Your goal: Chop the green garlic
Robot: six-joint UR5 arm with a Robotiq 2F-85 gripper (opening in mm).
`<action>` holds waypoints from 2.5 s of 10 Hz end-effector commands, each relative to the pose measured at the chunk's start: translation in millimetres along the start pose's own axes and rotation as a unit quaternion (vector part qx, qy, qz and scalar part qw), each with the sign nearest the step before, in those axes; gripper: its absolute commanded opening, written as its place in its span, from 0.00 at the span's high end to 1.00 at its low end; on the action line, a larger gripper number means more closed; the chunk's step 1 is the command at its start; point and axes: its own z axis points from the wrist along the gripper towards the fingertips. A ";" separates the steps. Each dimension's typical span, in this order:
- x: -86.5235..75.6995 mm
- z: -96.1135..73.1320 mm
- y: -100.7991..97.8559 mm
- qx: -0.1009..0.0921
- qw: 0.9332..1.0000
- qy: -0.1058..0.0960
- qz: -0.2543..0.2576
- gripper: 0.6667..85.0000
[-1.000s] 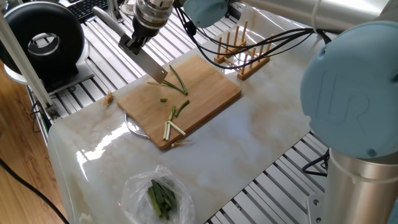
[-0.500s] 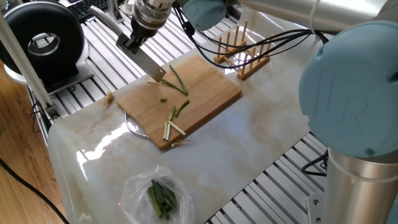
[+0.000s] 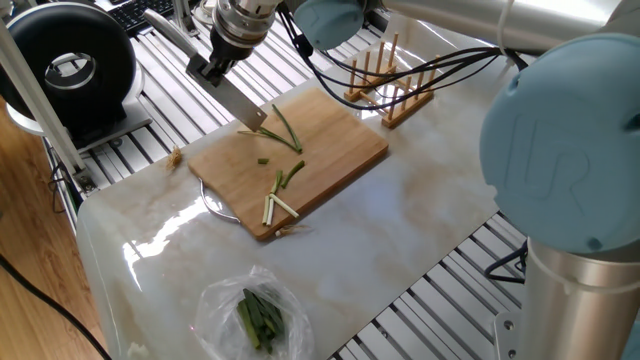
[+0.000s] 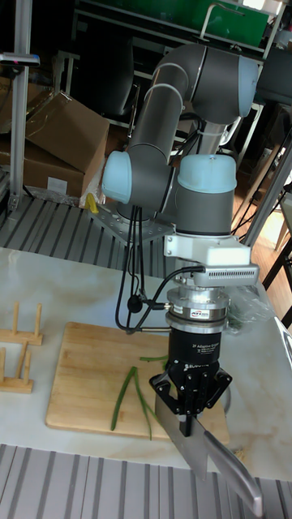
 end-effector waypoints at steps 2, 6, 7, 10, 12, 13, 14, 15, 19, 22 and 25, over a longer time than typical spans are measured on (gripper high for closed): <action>0.3 -1.5 -3.9 0.002 1.000 0.001 0.008 0.99; 0.5 -2.5 -8.6 0.006 1.000 0.000 0.003 0.99; 2.3 -2.7 -13.0 0.013 1.000 0.002 -0.002 0.99; 7.5 -2.2 -18.9 0.017 1.000 0.004 -0.005 0.99; 9.6 -2.5 -23.0 0.022 1.000 0.005 -0.007 0.99; 10.8 -2.6 -25.0 0.024 1.000 0.006 -0.008 0.99; 12.6 -3.0 -28.1 0.027 1.000 0.007 -0.011 0.99; 13.8 -3.4 -29.7 0.027 1.000 0.007 -0.013 0.99; 17.2 -5.5 -33.2 0.028 0.999 0.007 -0.017 0.99; 20.1 -8.8 -33.3 0.026 0.999 0.008 -0.018 0.99; 23.5 -11.4 -33.8 0.025 0.999 0.011 -0.019 0.99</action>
